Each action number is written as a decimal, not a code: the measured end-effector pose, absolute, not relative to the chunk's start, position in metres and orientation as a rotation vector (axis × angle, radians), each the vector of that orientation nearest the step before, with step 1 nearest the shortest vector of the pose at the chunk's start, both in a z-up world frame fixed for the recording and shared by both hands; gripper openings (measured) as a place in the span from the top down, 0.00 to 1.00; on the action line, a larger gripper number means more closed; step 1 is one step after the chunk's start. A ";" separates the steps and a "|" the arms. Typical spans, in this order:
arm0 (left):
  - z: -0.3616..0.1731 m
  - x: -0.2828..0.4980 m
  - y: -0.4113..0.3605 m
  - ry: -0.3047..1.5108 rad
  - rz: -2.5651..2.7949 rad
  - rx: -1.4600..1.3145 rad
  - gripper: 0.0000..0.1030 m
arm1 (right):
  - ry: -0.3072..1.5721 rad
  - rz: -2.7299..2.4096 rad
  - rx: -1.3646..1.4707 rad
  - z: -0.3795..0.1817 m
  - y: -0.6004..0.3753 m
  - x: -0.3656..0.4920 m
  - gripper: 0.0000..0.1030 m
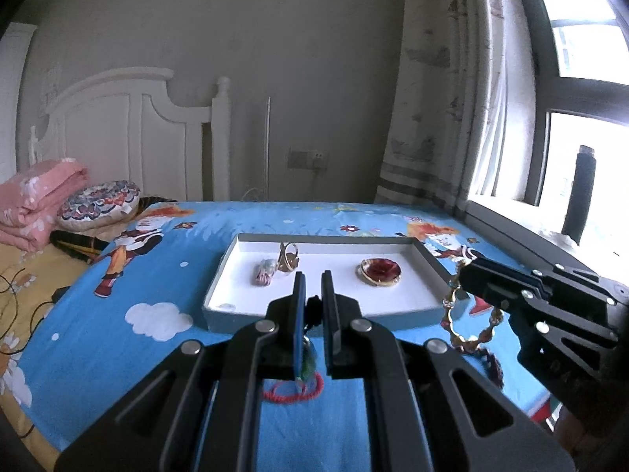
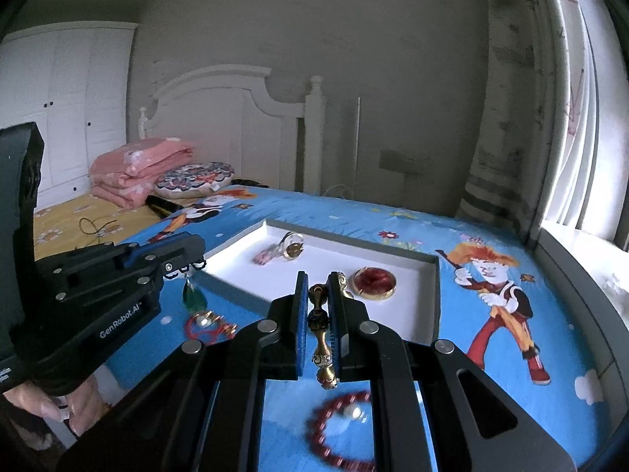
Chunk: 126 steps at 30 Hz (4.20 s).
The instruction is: Organize jewelry
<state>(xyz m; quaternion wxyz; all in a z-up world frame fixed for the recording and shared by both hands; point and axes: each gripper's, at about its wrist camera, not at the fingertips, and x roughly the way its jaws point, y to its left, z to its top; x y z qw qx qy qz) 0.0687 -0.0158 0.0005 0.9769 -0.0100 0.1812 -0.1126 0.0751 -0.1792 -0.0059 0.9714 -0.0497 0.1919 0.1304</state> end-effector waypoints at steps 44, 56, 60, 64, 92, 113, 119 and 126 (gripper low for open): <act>0.029 0.168 0.026 0.455 -0.072 -0.012 0.21 | 0.525 0.194 -0.018 0.001 -0.234 0.145 0.57; -0.016 0.102 0.042 0.485 0.016 -0.051 0.11 | 0.538 0.147 -0.041 -0.032 -0.259 0.077 0.57; -0.028 0.094 0.055 0.496 0.070 -0.081 0.11 | 0.573 0.133 0.013 -0.048 -0.268 0.063 0.56; -0.041 0.079 0.067 0.508 0.087 -0.106 0.10 | 0.602 0.143 0.052 -0.057 -0.268 0.050 0.55; -0.068 0.048 0.031 0.507 -0.023 0.069 0.09 | 0.683 0.212 -0.061 -0.086 -0.217 0.064 0.69; -0.066 0.098 0.018 0.608 -0.109 0.013 0.63 | 0.643 0.223 -0.041 -0.090 -0.220 0.065 0.85; -0.068 0.102 0.011 0.624 -0.136 0.037 0.65 | 0.634 0.236 -0.032 -0.089 -0.221 0.062 0.85; -0.078 0.113 0.001 0.666 -0.145 0.073 0.68 | 0.625 0.238 -0.019 -0.088 -0.224 0.060 0.85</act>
